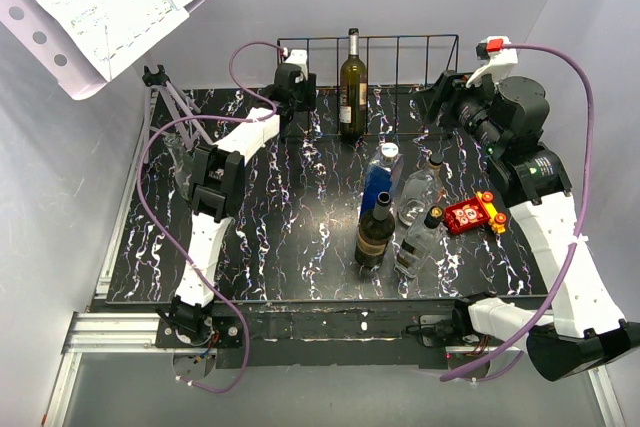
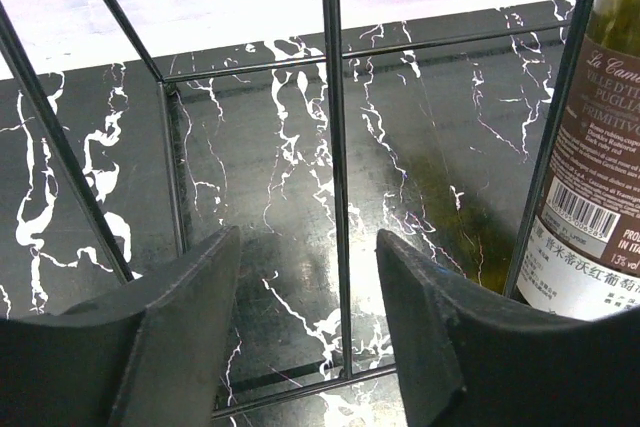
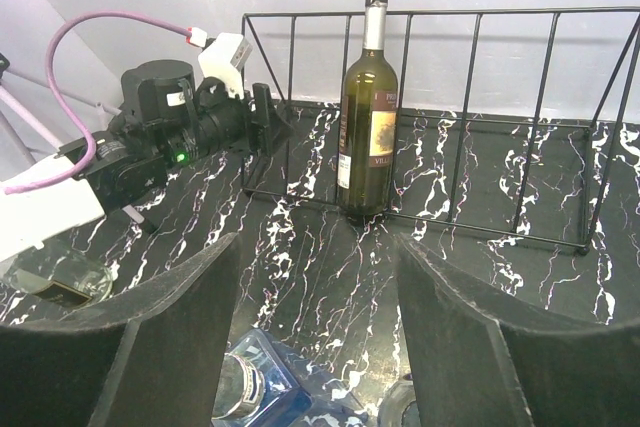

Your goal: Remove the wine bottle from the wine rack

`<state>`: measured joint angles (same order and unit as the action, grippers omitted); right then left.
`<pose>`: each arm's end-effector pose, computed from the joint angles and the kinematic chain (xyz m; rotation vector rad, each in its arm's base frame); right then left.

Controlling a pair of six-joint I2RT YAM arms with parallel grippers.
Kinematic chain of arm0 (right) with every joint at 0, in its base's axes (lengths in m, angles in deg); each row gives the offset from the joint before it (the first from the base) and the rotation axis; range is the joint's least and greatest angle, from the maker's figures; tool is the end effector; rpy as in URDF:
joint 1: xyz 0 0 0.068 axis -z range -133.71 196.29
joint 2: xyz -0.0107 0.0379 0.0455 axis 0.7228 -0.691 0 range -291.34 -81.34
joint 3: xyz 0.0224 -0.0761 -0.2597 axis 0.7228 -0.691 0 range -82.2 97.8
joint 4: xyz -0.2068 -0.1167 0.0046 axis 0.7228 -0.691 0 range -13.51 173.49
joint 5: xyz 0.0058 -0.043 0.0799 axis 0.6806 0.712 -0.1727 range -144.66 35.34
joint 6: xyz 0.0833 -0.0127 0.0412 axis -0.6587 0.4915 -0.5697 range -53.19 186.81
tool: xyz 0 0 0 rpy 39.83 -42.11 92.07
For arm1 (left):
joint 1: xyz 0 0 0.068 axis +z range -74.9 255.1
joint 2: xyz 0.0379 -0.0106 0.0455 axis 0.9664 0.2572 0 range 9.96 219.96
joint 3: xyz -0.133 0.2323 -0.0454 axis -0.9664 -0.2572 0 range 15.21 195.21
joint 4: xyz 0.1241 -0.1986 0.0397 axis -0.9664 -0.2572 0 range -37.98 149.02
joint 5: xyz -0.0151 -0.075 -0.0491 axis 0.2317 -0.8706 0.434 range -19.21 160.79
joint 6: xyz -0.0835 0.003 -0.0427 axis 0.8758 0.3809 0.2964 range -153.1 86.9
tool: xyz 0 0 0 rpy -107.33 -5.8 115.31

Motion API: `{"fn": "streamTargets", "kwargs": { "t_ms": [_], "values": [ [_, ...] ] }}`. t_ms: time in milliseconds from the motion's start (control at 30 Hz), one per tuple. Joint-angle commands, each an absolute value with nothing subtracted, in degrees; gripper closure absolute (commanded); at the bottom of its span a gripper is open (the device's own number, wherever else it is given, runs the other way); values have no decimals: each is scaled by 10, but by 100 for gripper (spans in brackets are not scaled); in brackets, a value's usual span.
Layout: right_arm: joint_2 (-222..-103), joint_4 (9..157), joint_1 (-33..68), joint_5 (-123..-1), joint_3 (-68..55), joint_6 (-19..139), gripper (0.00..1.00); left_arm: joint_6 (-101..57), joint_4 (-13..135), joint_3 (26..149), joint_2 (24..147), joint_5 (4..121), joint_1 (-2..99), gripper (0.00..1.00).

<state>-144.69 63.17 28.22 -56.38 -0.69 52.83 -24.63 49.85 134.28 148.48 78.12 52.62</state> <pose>0.2371 0.0801 0.4676 -0.0815 1.6254 0.4561 0.5421 -0.2125 0.1953 0.1743 2.0647 -0.2001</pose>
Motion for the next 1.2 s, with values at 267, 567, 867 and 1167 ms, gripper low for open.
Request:
{"fn": "streamTargets", "kwargs": {
  "t_ms": [267,567,867,1167],
  "values": [
    [-1431,663,283,-566,-10,525,31,-233,454,1391,1495,825,551,52],
    [-1435,665,282,-569,-9,526,31,-229,477,1355,1473,765,560,52],
    [-1434,661,283,-569,-2,528,31,-222,475,1370,1484,756,560,53],
    [-1436,662,283,-574,-1,529,31,-212,404,1403,1501,842,580,55]
  ]
}}
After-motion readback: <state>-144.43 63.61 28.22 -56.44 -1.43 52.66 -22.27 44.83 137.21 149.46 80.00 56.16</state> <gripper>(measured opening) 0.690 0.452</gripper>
